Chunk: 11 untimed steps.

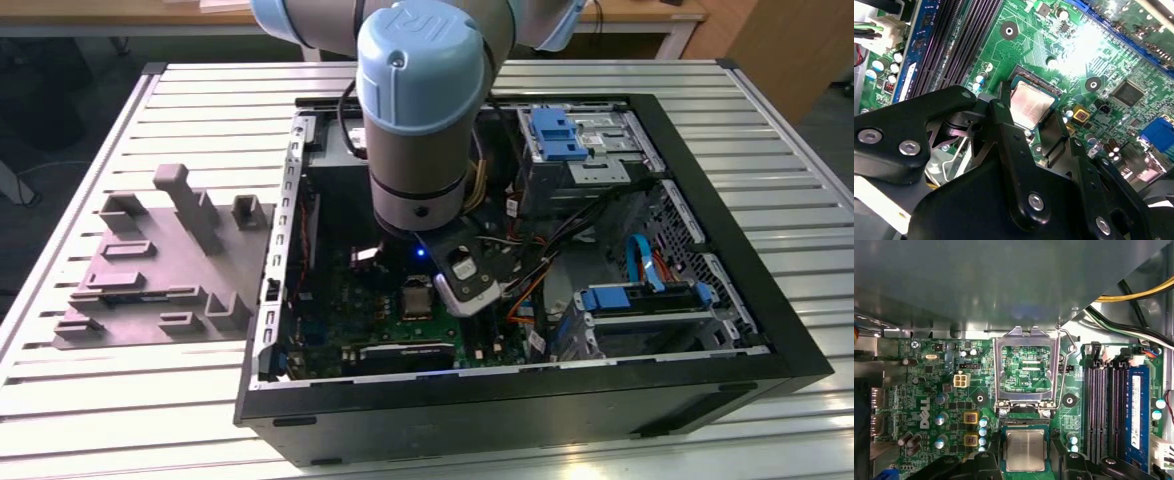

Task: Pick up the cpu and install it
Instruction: 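Place the cpu into insertion slot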

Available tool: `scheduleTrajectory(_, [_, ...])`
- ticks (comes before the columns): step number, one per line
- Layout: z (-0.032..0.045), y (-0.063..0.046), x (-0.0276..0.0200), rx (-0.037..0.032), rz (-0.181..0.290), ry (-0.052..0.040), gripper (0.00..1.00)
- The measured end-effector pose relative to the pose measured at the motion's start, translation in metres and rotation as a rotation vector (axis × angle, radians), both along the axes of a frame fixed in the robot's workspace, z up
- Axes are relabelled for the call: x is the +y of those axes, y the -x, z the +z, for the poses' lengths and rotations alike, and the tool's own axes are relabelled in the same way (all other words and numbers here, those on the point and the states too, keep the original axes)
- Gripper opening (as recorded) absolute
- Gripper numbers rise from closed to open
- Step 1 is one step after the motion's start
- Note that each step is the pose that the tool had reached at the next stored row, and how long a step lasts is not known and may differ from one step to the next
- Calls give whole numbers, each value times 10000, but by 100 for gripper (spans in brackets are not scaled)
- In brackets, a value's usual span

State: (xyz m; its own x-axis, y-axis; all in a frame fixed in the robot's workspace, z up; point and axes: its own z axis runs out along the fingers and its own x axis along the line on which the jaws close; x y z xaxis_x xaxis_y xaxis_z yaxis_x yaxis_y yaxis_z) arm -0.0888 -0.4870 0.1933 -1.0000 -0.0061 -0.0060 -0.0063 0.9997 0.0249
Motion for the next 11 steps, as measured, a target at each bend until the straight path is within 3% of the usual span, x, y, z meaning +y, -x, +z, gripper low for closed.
scheduleTrajectory(11, [-42,1,0,1,-2,1,47])
